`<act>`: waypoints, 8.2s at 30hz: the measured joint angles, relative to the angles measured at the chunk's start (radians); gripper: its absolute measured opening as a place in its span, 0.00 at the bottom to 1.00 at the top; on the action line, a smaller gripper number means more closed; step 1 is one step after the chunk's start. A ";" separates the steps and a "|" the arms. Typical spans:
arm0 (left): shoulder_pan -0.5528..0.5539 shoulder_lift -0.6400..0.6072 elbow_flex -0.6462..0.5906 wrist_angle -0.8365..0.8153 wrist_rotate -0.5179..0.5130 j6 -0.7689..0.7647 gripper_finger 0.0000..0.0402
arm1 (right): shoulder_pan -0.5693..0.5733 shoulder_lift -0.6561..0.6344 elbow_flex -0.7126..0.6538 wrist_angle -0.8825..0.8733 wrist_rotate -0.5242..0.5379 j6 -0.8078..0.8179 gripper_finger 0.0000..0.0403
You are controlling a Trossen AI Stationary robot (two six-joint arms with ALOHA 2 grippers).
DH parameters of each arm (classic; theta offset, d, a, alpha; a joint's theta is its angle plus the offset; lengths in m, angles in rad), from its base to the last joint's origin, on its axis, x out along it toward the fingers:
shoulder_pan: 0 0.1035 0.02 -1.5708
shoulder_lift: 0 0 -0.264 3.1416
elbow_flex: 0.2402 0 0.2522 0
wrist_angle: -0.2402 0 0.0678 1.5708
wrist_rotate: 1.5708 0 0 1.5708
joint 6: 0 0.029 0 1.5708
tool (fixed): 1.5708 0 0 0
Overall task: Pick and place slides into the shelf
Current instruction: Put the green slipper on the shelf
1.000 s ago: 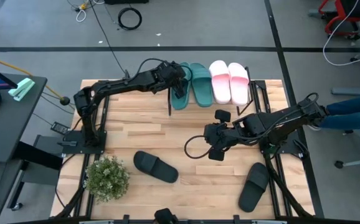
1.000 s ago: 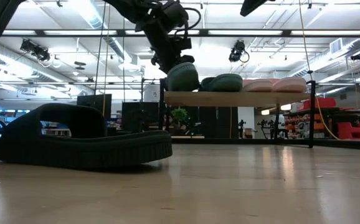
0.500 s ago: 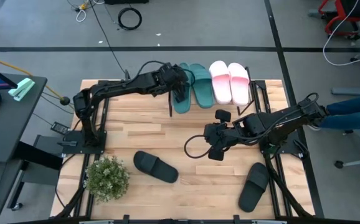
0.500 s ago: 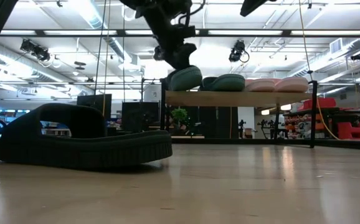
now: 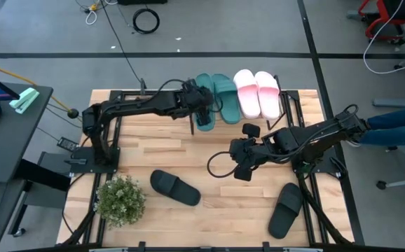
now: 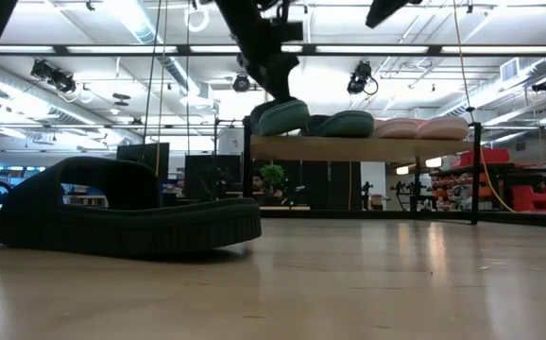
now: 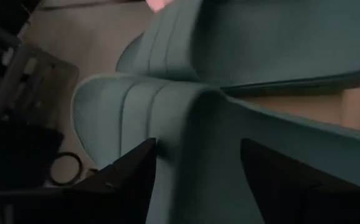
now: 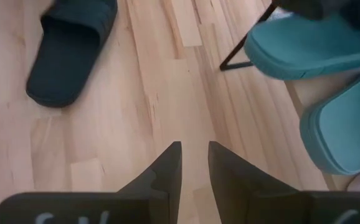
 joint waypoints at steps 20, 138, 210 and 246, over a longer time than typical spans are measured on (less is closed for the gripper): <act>-0.105 -0.312 0.000 -0.076 -0.030 0.084 0.51 | -0.007 0.000 -0.142 0.235 0.327 -0.082 0.20; -0.031 -0.512 0.000 -0.212 -0.030 -0.012 0.45 | -0.883 0.224 -0.143 0.810 -0.435 -0.504 0.01; 0.045 -0.455 0.000 -0.211 -0.001 -0.038 0.44 | -0.978 0.323 -0.134 0.856 -0.550 -0.624 0.00; 0.381 0.038 0.004 0.061 0.594 0.012 0.43 | -0.962 0.321 -0.134 0.832 -0.558 -0.595 0.00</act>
